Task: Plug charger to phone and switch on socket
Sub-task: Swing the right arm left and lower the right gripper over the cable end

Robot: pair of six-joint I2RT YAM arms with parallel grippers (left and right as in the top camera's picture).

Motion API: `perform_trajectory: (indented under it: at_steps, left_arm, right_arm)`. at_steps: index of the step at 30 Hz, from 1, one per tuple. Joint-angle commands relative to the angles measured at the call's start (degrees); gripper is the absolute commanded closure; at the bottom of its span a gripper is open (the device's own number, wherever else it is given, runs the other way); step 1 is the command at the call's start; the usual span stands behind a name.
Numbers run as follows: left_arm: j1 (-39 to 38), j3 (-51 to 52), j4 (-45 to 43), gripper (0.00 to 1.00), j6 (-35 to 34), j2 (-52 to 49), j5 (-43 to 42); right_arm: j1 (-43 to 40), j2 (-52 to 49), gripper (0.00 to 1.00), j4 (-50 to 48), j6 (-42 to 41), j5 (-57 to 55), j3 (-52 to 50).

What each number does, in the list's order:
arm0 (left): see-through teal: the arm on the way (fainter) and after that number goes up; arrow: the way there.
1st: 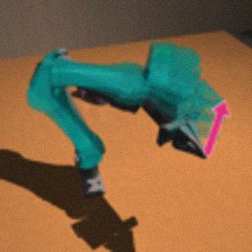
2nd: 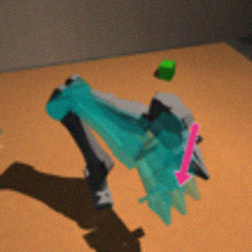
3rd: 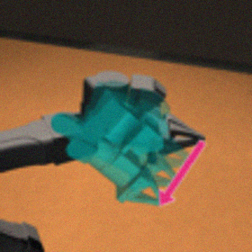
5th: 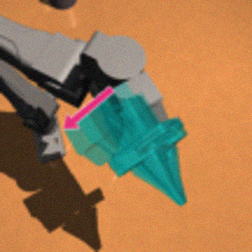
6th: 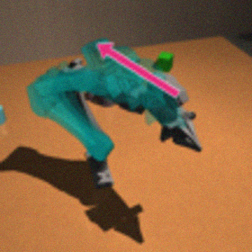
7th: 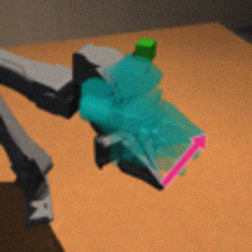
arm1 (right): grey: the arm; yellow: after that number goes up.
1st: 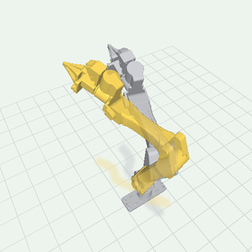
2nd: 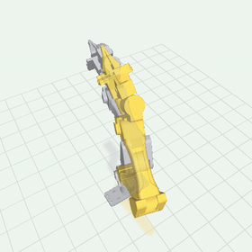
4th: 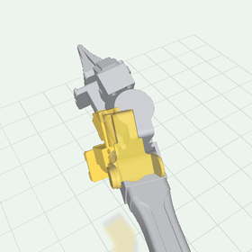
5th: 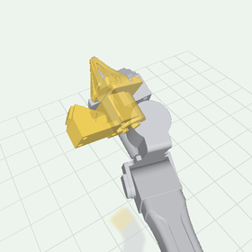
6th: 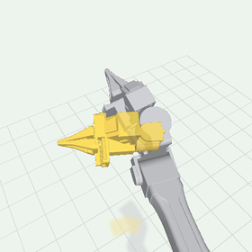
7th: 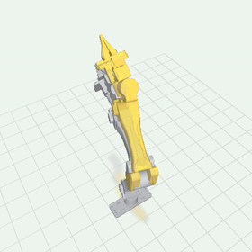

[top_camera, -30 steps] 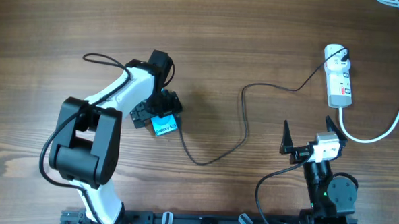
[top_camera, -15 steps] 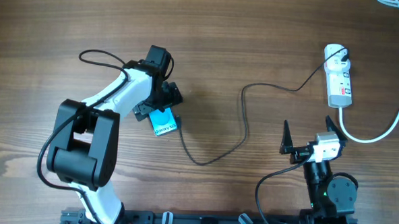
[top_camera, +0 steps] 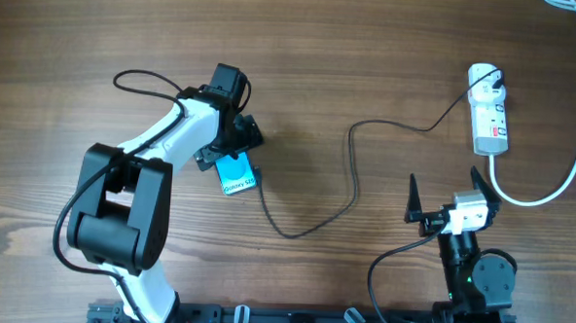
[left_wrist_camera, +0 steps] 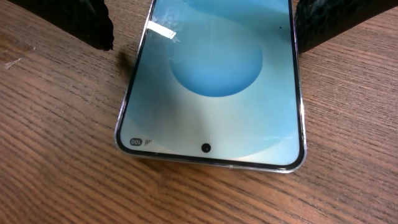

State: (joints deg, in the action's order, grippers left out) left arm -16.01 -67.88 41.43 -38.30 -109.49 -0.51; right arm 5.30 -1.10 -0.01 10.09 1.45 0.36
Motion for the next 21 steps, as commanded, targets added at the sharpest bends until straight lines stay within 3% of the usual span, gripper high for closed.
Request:
perform_trajectory:
  at_steps: [1, 10, 14, 19, 21]
  left_arm:
    - [0.4, 0.9, -0.5, 0.01, -0.3, 0.0, -0.5]
    - [0.4, 0.9, -0.5, 0.00, -0.3, 0.0, -0.5]
    - [0.4, 0.9, -0.1, 0.13, -0.3, 0.0, -0.5]
    - [0.4, 0.9, 2.8, 0.11, 0.5, 0.0, -0.5]
    - [0.4, 0.9, 2.6, 0.18, 0.5, 0.0, -0.5]
  right_arm:
    - [-0.3, 0.6, 0.00, -0.6, 2.4, -0.1, -0.1]
    - [-0.3, 0.6, 0.00, -1.2, 1.8, 12.6, -0.1]
    - [-0.3, 0.6, 0.00, -1.6, 2.0, 14.0, -0.1]
    - [-0.3, 0.6, 0.00, -2.3, 0.8, 14.8, -0.1]
    - [-0.3, 0.6, 0.00, -2.3, -2.0, 15.6, -0.1]
